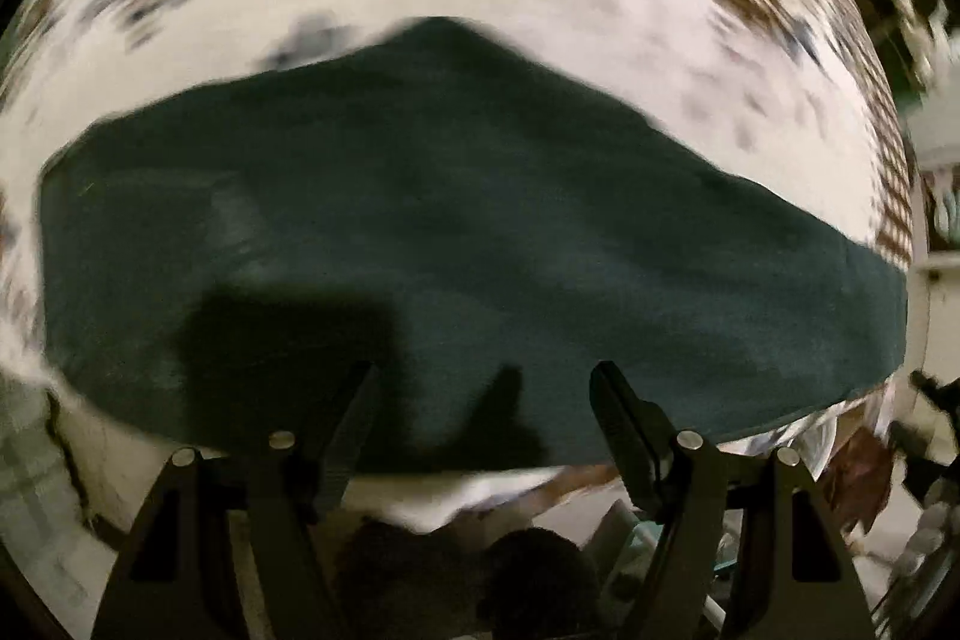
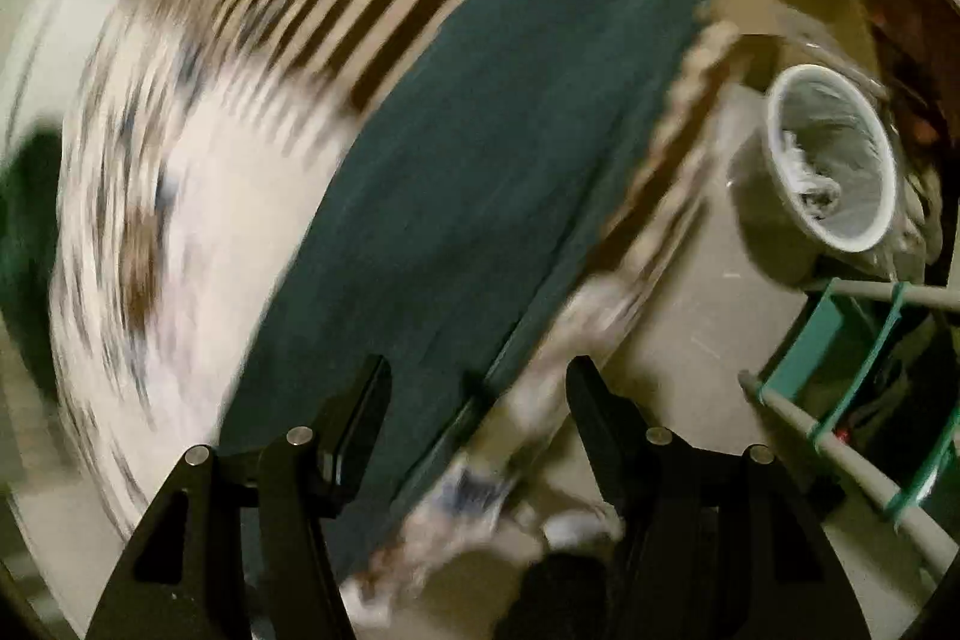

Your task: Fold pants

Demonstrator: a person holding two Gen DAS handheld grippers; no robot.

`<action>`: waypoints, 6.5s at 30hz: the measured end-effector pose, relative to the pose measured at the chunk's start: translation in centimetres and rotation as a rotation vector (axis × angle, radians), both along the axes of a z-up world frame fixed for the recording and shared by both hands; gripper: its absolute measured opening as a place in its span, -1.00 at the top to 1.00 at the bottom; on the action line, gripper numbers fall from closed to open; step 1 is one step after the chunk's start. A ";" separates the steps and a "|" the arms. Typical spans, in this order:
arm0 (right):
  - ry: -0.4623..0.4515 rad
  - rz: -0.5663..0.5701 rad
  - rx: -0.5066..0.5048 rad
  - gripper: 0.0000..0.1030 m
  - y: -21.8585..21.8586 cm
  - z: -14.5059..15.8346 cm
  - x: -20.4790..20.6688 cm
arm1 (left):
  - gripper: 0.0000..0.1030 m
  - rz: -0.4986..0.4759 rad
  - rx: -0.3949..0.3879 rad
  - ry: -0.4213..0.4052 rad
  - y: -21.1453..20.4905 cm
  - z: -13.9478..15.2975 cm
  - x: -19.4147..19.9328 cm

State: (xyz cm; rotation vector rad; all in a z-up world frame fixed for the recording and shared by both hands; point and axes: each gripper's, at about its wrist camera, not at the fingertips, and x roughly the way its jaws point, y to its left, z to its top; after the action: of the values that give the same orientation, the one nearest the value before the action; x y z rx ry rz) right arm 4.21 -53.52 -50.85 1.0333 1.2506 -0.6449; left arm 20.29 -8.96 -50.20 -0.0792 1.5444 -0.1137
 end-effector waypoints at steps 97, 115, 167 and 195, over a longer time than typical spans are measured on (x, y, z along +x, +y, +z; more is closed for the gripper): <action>-0.368 0.728 0.009 0.81 28.8 -5.1 8.8 | -1.00 0.415 0.043 -0.130 15.3 2.9 -8.7; -0.148 0.823 -0.026 -0.03 28.3 -5.1 8.8 | -1.00 0.638 0.037 -0.124 22.5 0.3 -10.3; -0.209 0.297 -0.027 -0.03 3.8 0.5 0.3 | 0.57 0.160 -0.506 -0.668 -5.6 14.1 -7.4; -0.163 0.307 -0.057 -0.26 -3.0 -1.1 -1.4 | -0.64 -0.064 -0.235 -0.384 -18.9 8.2 -5.9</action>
State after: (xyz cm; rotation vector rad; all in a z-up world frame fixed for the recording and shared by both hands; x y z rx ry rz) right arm 2.82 -56.55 -51.91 0.8079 1.2083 -0.3499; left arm 14.44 -27.88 -42.02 -0.1829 1.1457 -0.3422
